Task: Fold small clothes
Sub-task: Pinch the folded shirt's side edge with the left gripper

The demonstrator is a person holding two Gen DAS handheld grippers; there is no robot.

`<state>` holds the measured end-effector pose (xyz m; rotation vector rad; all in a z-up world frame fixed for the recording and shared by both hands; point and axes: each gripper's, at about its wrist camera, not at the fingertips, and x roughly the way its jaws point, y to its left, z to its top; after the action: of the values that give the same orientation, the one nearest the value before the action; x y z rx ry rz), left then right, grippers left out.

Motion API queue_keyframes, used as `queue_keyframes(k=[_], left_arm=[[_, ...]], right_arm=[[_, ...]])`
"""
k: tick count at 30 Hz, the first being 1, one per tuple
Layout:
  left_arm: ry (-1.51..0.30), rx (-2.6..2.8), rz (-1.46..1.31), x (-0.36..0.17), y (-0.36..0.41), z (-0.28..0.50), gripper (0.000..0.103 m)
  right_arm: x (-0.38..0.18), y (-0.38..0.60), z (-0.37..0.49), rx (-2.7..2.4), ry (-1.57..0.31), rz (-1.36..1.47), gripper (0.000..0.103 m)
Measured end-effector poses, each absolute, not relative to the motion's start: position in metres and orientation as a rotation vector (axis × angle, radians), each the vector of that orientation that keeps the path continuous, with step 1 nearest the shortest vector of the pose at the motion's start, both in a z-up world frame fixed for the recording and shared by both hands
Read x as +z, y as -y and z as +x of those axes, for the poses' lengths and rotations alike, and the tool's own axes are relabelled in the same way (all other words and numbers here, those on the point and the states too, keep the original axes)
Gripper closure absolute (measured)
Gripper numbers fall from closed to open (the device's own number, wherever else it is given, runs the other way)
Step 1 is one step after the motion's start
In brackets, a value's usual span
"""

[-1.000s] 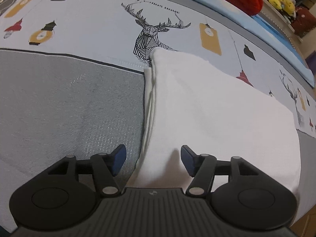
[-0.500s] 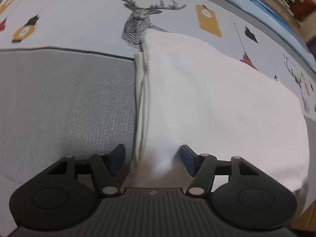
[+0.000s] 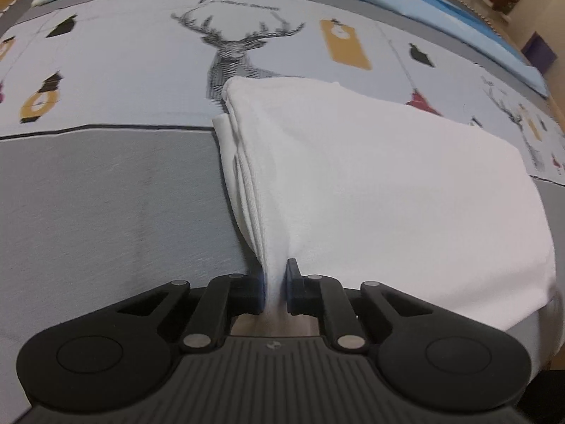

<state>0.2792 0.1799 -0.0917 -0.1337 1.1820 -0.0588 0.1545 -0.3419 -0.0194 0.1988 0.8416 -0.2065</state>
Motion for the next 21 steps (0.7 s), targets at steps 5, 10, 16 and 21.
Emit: queue_keyframes(k=[5, 10, 16, 21], left_arm=[[-1.213, -0.049, -0.156, -0.093, -0.193, 0.277, 0.085], [-1.237, -0.040, -0.204, -0.098, -0.203, 0.279, 0.068], [-1.249, -0.049, -0.225, -0.106, -0.201, 0.284, 0.069], [-1.226, -0.081, -0.177, -0.103, -0.196, 0.282, 0.089]], right_arm=[[-0.021, 0.327, 0.158, -0.179, -0.845, 0.178, 0.058], [-0.021, 0.322, 0.159, -0.176, -0.849, 0.171, 0.058], [-0.022, 0.324, 0.160, -0.184, -0.855, 0.171, 0.058], [-0.023, 0.325, 0.161, -0.190, -0.858, 0.164, 0.058]])
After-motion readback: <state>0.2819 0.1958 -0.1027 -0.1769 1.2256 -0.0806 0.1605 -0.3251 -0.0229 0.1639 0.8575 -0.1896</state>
